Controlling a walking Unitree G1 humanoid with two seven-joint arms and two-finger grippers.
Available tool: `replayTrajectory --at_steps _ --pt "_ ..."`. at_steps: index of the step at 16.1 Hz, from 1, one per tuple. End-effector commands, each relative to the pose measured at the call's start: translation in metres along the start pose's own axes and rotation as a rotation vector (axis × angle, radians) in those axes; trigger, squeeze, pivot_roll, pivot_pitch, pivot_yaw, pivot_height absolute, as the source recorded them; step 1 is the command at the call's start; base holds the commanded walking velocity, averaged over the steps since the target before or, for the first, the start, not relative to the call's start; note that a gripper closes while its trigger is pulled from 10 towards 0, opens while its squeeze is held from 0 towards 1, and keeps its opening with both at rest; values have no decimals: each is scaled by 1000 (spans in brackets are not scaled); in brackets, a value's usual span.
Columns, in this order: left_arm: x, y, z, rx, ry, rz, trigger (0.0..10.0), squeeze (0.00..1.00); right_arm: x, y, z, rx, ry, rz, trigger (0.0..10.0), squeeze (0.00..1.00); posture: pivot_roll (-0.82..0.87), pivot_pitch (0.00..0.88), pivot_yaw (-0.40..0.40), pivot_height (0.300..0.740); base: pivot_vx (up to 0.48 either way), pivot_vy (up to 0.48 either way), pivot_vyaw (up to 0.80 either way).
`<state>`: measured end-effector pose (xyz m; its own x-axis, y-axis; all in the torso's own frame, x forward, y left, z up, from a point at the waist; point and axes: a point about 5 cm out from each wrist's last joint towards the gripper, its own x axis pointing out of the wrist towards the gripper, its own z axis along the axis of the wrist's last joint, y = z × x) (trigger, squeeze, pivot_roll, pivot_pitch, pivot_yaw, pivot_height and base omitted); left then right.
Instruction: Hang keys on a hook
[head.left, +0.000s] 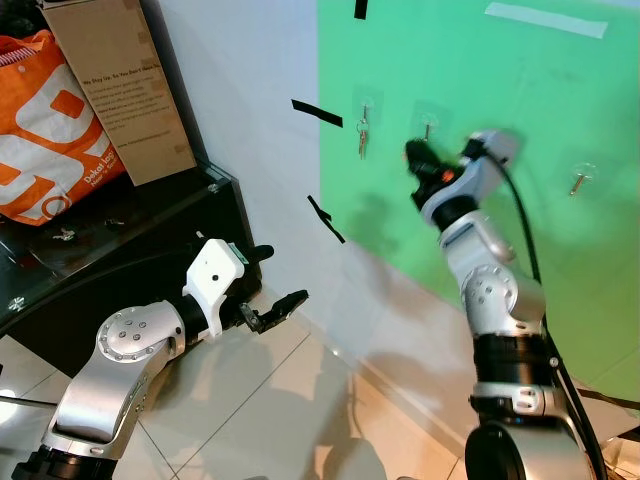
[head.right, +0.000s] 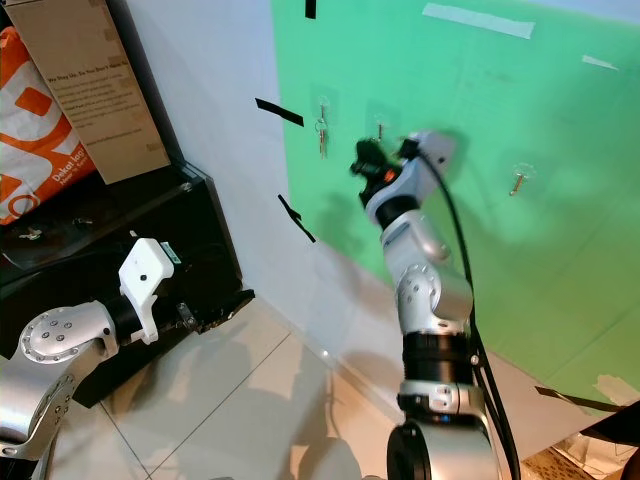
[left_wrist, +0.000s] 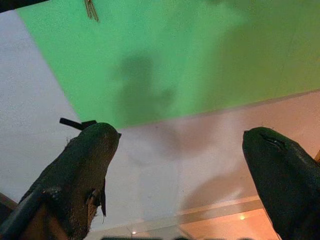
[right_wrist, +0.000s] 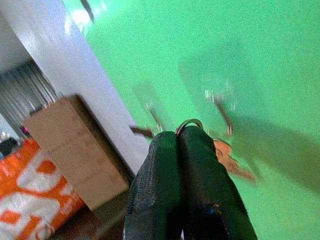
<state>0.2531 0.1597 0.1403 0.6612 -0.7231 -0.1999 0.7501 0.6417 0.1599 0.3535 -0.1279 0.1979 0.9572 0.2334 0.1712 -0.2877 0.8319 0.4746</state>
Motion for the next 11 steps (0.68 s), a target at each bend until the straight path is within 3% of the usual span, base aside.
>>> replayTrajectory --at_steps 1,5,11 --pt "-1 -1 3 8 1 -13 10000 0 3 1 2 28 -16 1 10000 0 -29 0 65 740 0 0 0" --pt "0 0 2 9 6 -13 10000 0 13 -1 8 72 -33 -8 10000 0 -28 0 67 740 0 0 0" --pt "0 0 0 3 11 -17 10000 0 14 -4 2 77 14 4 10000 0 -28 0 67 740 0 0 0"
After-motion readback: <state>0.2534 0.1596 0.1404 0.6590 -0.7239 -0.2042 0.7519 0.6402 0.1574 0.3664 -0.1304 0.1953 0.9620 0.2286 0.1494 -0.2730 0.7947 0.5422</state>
